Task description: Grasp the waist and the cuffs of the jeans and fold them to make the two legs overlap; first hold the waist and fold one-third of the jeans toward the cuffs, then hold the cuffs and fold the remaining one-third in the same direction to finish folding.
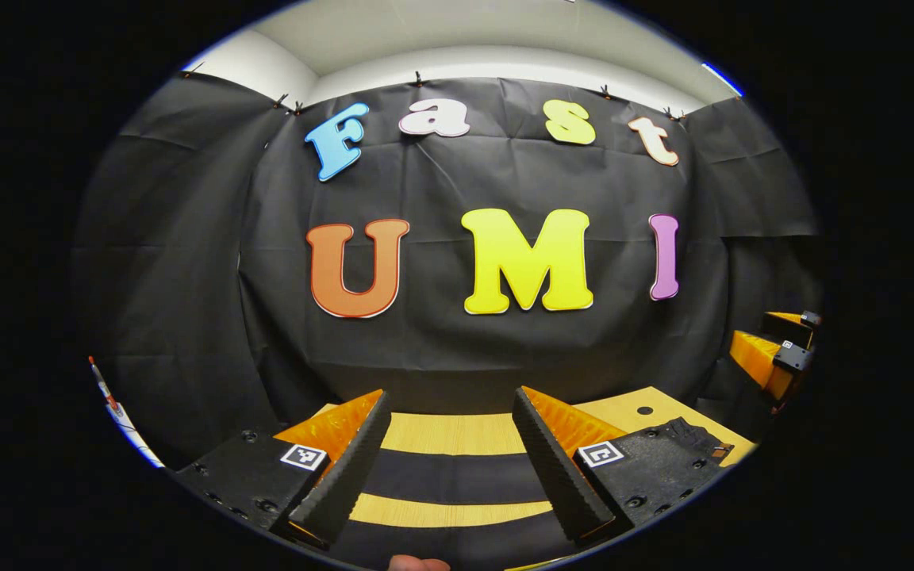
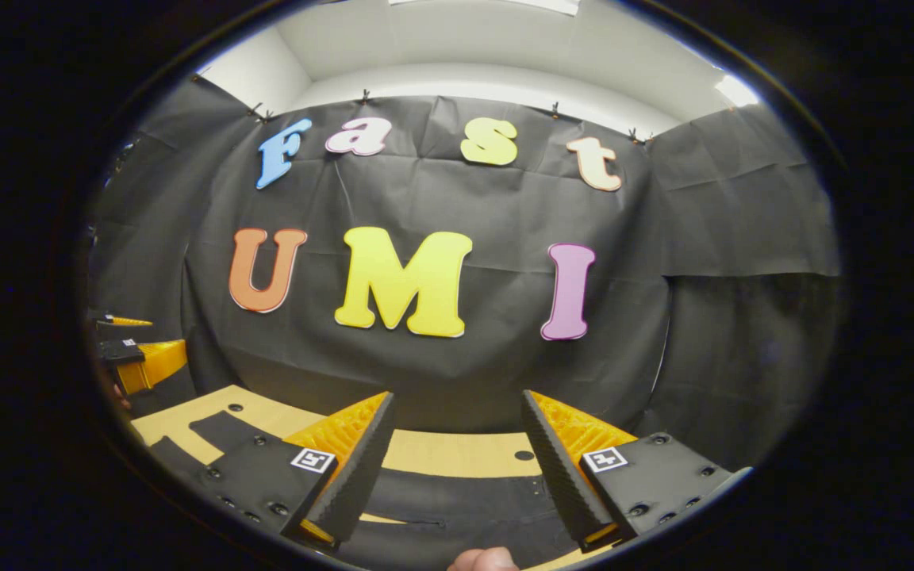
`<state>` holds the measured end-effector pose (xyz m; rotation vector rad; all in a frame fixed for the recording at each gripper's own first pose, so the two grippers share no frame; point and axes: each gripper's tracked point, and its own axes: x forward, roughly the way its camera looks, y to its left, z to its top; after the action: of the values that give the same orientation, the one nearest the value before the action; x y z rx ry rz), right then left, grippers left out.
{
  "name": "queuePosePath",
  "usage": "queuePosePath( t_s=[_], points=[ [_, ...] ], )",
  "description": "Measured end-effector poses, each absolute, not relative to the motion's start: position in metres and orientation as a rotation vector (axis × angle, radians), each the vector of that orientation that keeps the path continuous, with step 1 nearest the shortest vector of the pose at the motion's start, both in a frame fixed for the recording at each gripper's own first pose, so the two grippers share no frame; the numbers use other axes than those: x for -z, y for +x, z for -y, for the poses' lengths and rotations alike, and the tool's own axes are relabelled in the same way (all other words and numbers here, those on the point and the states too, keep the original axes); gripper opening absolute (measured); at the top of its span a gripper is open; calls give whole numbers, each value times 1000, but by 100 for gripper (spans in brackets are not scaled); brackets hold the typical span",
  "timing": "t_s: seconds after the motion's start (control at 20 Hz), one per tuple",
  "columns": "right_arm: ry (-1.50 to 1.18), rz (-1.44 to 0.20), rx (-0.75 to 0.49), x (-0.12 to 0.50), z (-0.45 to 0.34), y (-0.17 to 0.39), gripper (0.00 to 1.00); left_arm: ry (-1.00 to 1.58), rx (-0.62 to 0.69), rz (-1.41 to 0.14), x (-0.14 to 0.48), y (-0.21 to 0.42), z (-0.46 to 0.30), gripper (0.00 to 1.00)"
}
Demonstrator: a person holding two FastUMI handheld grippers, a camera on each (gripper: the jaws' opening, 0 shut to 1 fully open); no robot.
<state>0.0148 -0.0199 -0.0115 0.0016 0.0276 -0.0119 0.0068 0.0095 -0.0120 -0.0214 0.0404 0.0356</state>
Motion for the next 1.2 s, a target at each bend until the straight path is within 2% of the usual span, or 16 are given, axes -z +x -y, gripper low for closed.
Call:
queuePosePath(
  t_s=[0.25, 0.35, 0.55, 0.7, 0.75, 0.95, 1.05, 1.2],
  points=[
    [49, -103, 64, 34, 67, 22, 96, -74, -101, -97, 33, 9, -45, 99],
    [115, -165, 83, 52, 99, 25, 97, -148, -138, -163, 57, 7, -70, 99],
    [389, -426, 101, 133, 152, 8, 98, -454, -119, -378, 135, -17, -94, 98],
    [630, -593, 186, 201, 193, -12, 93, -767, -232, -550, 201, -63, -120, 99],
    [709, -634, 214, 220, 202, -18, 98, -889, -270, -579, 216, -81, -128, 99],
    [923, -794, 254, 291, 202, -48, 98, -1257, -482, -659, 289, -131, -152, 99],
    [1034, -857, 244, 307, 192, -60, 98, -1373, -574, -690, 313, -148, -159, 99],
    [1140, -886, 288, 327, 192, -60, 98, -1452, -626, -715, 333, -152, -166, 99]
  ],
)
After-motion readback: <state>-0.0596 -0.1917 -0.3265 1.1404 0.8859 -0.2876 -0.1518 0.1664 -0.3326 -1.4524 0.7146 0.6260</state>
